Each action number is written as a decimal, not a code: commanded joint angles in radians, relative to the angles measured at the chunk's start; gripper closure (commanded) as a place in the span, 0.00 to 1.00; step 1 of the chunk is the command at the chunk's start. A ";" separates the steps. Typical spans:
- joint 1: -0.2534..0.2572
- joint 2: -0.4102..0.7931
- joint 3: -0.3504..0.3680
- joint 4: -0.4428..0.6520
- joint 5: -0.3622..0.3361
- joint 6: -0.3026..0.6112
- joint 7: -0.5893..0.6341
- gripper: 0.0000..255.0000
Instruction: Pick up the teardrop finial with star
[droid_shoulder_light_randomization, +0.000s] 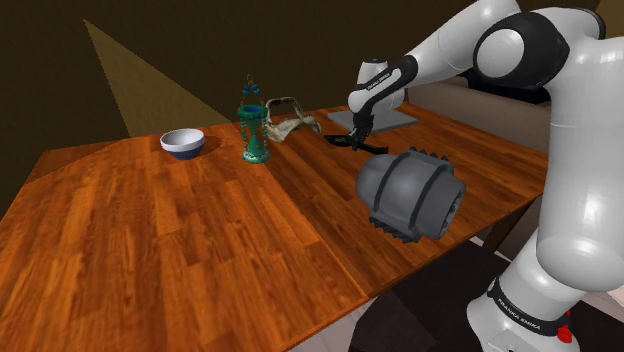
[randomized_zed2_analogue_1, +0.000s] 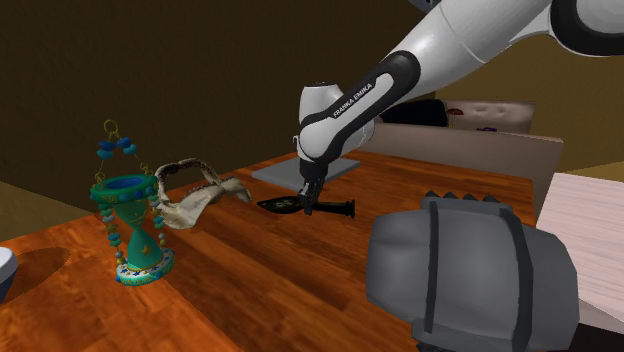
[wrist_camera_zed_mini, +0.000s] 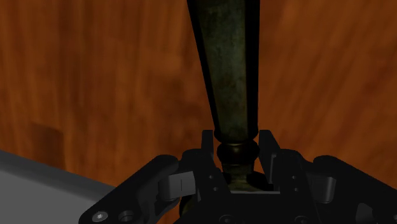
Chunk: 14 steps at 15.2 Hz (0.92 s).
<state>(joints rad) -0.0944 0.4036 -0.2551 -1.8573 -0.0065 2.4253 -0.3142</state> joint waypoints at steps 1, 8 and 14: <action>0.001 -0.007 -0.001 0.003 -0.002 -0.010 0.000 1.00; 0.006 -0.054 -0.007 0.034 -0.013 -0.088 0.001 1.00; 0.009 -0.089 -0.011 0.070 -0.020 -0.158 0.000 1.00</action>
<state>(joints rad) -0.0854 0.3200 -0.2652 -1.7969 -0.0257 2.2820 -0.3132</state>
